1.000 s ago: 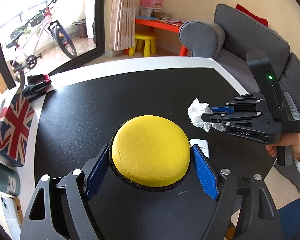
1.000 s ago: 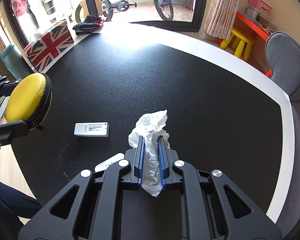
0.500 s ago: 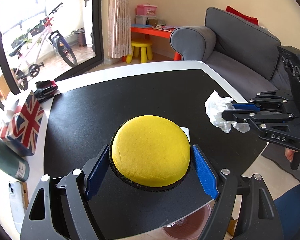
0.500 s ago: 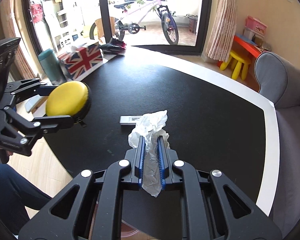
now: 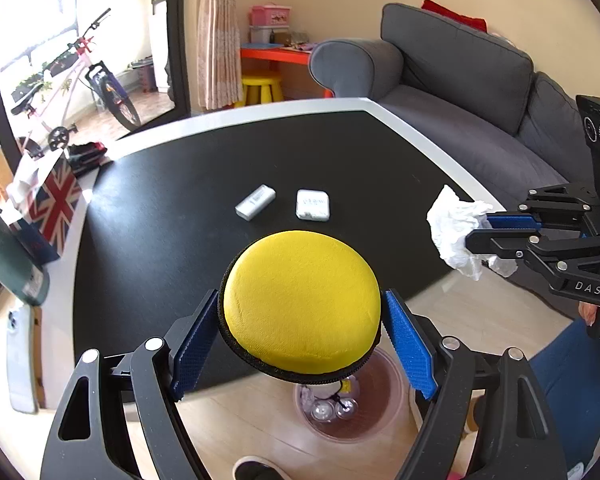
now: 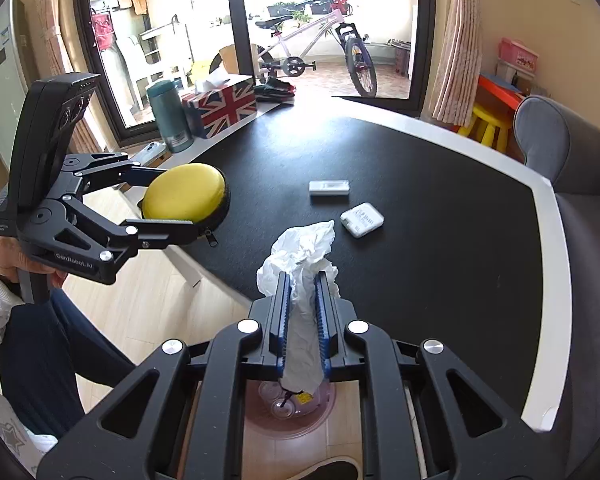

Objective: Collect trash

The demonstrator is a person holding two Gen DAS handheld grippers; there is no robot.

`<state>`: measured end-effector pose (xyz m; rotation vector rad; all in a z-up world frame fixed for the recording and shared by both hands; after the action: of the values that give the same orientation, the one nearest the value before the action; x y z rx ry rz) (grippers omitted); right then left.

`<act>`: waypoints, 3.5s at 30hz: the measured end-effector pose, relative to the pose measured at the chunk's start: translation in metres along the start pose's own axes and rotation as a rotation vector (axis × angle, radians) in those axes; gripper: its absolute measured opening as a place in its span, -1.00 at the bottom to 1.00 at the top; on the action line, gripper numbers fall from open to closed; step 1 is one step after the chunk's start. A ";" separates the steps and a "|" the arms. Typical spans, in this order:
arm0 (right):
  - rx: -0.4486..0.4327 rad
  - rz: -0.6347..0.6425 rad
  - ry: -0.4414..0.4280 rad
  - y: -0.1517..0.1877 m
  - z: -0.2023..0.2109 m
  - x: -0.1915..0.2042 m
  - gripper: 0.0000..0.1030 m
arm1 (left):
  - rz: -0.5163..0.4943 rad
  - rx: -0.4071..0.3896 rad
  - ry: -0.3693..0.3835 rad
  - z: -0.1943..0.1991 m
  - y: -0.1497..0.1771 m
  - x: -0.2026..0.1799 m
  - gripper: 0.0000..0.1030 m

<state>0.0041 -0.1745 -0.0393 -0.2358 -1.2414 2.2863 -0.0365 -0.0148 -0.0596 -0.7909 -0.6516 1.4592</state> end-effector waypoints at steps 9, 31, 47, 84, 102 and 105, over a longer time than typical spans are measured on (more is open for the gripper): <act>0.077 -0.012 -0.022 0.051 -0.010 0.013 -0.76 | -0.016 0.089 0.044 -0.008 0.050 -0.021 0.50; 0.125 -0.032 -0.050 0.093 -0.027 0.015 0.86 | -0.016 0.158 0.094 -0.021 0.081 -0.032 0.50; 0.136 -0.072 0.012 0.095 -0.021 -0.004 0.89 | -0.044 0.185 0.136 -0.028 0.084 -0.049 0.50; 0.114 -0.108 0.055 0.102 -0.002 -0.026 0.89 | -0.074 0.189 0.151 -0.037 0.082 -0.066 0.85; 0.072 -0.116 0.042 0.069 -0.009 -0.022 0.89 | -0.032 0.141 0.104 -0.028 0.055 -0.044 0.85; 0.060 -0.109 0.052 0.054 -0.008 -0.027 0.89 | -0.023 0.126 0.087 -0.024 0.043 -0.034 0.85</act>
<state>0.0108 -0.2066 -0.0905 -0.1997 -1.1298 2.2059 -0.0443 -0.0524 -0.1053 -0.7422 -0.4959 1.4224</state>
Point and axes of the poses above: each gripper's, at about its wrist camera, not at the fingertips, and z roughly against the way its jaws point, x to its left, y to its underside, the point moved 5 cm from there along -z, roughly the way its jaws point, and after that the axes turned 13 degrees about -x, right-handed, at the moved point
